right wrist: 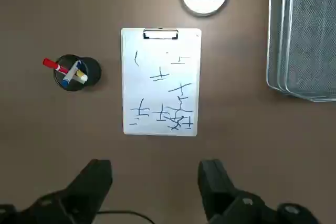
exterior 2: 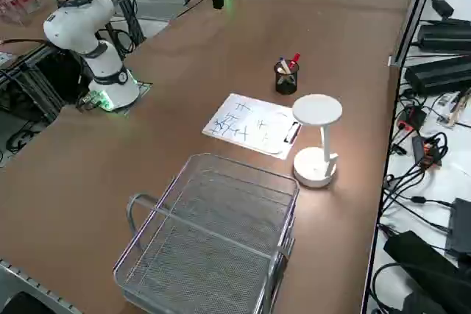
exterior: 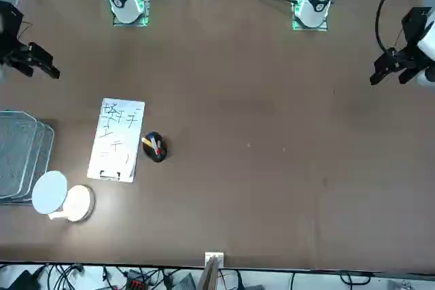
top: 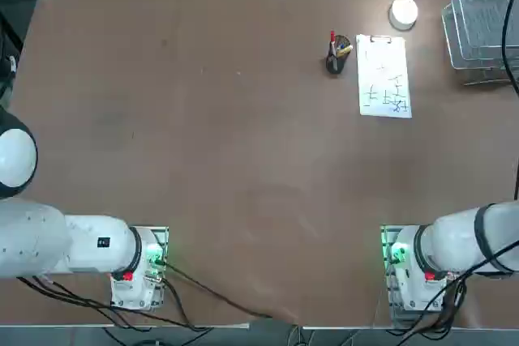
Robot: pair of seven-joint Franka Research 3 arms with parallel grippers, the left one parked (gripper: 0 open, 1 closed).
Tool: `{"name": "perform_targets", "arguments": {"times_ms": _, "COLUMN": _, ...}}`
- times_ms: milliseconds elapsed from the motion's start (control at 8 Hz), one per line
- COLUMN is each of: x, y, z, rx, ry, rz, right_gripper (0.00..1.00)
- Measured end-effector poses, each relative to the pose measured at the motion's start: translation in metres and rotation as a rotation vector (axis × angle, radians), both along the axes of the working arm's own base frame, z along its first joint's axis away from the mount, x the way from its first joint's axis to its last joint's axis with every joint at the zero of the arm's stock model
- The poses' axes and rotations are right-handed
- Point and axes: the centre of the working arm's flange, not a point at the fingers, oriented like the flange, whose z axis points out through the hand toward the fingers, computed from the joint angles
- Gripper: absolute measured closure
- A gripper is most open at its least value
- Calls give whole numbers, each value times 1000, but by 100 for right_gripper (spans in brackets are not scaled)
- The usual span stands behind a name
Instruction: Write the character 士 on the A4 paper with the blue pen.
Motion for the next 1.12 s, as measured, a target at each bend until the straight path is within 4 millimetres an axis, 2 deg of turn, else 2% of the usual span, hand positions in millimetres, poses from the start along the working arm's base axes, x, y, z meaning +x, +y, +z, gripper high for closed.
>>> {"name": "perform_targets", "arguments": {"times_ms": 875, "x": 2, "y": 1, "z": 0, "rx": 37, "ry": -17, "rz": 2, "right_gripper": 0}}
{"name": "perform_targets", "arguments": {"times_ms": 1125, "x": 10, "y": 11, "z": -12, "rx": 49, "ry": -20, "rz": 16, "right_gripper": 0}}
